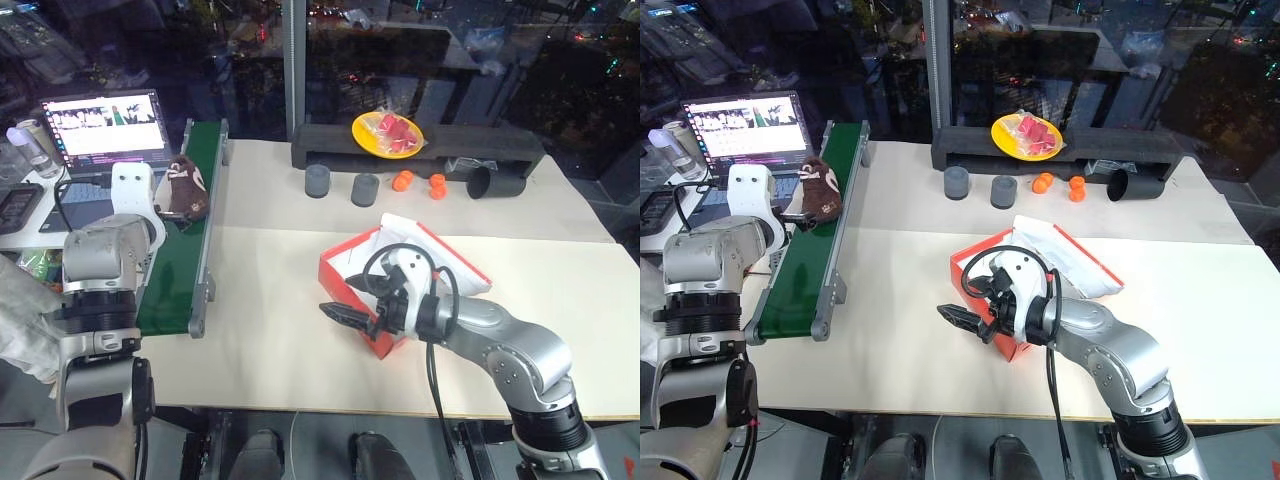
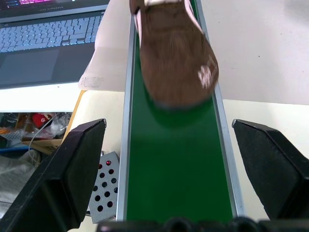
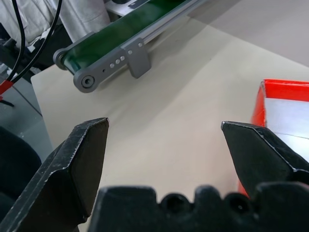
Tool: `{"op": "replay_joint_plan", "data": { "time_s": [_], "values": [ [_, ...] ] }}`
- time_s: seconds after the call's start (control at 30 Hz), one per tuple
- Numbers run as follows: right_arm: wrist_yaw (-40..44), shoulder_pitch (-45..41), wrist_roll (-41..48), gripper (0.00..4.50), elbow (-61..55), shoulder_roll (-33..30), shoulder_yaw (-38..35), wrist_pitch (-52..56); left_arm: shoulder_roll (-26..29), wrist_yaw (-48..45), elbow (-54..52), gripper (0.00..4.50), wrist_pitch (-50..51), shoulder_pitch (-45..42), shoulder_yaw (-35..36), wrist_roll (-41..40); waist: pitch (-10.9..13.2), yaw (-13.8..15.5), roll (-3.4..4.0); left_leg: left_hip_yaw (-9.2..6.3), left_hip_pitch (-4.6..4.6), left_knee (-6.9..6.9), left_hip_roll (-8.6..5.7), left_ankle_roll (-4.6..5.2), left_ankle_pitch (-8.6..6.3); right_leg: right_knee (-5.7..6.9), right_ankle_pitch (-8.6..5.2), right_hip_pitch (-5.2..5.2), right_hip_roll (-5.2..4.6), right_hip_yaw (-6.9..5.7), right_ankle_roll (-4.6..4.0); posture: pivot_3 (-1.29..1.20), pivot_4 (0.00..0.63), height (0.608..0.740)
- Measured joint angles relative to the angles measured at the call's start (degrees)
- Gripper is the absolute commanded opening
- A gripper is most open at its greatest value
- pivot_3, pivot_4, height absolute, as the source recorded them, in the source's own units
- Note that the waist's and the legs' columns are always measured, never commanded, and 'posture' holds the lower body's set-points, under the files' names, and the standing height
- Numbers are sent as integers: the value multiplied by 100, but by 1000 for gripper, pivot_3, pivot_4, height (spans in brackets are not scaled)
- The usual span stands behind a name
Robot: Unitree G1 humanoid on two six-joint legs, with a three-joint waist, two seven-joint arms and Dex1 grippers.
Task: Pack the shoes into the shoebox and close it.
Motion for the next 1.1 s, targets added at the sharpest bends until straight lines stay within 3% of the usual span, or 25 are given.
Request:
{"op": "replay_joint_plan", "data": {
  "time_s": [0.4,0.57,0.77,1.1],
  "values": [
    [-11,2,-52,4408,53,10,6,-16,-214,-17,333,4500,-42,153,-36,4,0,-2,0,0,0,0,0,0,0,0,0,0,0,0,0,0,150,740],
    [-28,2,-52,4500,53,10,-2,-16,-353,1,266,3234,-8,277,20,-20,0,2,0,0,9,0,0,0,0,7,0,7,0,0,0,0,150,740],
    [-61,2,-52,4500,53,10,-18,-16,-353,66,224,1095,-5,261,104,-15,-1,16,0,0,16,2,-1,-4,3,10,1,13,0,1,-1,0,150,740],
    [-129,-28,-60,4500,148,20,-37,-18,-482,178,250,1095,-81,233,271,-24,-1,28,0,0,15,2,-1,-4,3,10,1,13,-1,0,-1,0,150,740]
  ]
}}
